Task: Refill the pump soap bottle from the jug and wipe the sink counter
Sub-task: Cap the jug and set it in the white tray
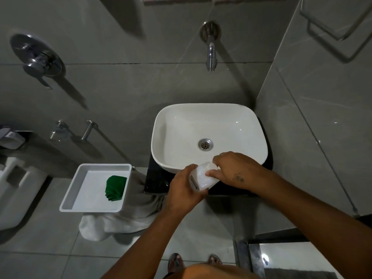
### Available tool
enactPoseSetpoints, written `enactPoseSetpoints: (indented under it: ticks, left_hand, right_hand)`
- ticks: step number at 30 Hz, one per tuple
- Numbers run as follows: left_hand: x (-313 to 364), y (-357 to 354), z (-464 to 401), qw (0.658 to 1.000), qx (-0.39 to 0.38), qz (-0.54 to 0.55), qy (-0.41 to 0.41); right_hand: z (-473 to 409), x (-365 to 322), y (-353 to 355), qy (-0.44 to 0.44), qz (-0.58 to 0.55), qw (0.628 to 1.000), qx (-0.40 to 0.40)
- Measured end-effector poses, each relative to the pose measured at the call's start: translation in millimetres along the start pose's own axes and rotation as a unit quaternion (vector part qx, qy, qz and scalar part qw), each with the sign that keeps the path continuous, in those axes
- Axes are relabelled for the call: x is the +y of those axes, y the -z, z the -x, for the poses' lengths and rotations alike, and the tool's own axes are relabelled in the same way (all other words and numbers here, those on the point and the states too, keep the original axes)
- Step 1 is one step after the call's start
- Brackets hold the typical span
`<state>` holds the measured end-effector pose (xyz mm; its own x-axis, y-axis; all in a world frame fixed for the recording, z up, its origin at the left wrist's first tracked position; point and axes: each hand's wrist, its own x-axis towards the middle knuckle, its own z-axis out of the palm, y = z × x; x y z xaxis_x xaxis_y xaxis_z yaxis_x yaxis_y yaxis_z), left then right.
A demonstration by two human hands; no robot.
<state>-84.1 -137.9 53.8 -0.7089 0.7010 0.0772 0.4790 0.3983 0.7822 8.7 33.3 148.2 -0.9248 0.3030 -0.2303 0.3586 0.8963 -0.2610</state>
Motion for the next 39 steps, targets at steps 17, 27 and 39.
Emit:
enactPoseSetpoints:
  ticks: [17,27,39]
  left_hand:
    - [0.8,1.3,-6.7,1.0,0.004,0.001,0.011]
    - [8.3,0.3,-2.0,1.0,0.01,0.009,0.005]
    - [14.4,8.1,10.4,0.987,0.118,0.09,0.056]
  right_hand:
    - [-4.6,13.7,16.8,0.017,-0.01,0.999,0.041]
    - [-9.6,16.7,23.3,0.044,0.008,0.996,0.078]
    - [-2.1,7.5,-11.3,-0.102,-0.34,0.934,0.048]
